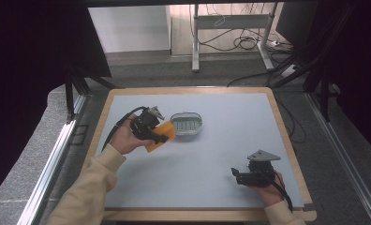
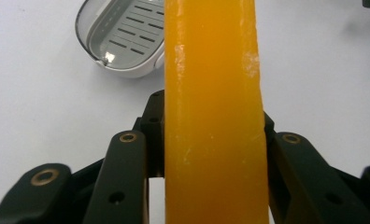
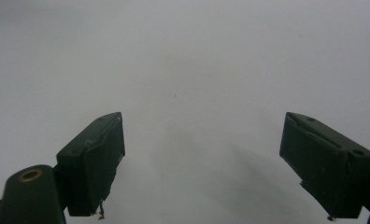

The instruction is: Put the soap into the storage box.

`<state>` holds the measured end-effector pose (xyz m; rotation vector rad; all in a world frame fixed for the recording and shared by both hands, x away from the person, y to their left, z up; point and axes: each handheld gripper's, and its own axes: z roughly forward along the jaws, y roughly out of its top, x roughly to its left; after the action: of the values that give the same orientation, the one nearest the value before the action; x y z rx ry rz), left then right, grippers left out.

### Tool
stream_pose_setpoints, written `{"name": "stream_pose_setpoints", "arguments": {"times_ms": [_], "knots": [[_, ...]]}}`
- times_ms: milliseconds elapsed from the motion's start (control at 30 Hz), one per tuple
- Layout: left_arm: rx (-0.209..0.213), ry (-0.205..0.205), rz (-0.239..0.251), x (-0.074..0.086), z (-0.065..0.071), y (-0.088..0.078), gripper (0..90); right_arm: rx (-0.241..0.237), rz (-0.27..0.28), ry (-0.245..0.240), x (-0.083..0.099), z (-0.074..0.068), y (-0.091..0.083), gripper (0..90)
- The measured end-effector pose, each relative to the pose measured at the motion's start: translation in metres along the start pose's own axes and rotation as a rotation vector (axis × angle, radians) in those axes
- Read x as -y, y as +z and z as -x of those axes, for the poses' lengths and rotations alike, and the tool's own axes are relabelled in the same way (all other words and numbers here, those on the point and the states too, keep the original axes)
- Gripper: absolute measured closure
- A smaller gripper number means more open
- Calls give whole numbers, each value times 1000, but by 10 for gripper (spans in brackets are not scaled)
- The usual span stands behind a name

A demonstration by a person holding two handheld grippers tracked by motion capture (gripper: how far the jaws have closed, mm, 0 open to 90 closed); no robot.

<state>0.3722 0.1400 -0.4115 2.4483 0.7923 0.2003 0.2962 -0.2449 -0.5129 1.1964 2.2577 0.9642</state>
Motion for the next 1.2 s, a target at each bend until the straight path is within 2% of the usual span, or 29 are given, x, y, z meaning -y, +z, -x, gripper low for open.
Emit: {"name": "stream_pose_setpoints", "arguments": {"times_ms": [433,900,1000,1200], "knots": [[-14,-1,2,-11,-9,1,619,2,-3,-1,0,1,0,148],[-6,7,11,-19,-15,9,619,5,-9,-4,0,2,1,148],[-14,16,19,-22,-16,11,619,5,-11,-6,0,1,2,148],[1,40,20,-29,-21,17,619,6,-13,-8,0,1,2,147]]}}
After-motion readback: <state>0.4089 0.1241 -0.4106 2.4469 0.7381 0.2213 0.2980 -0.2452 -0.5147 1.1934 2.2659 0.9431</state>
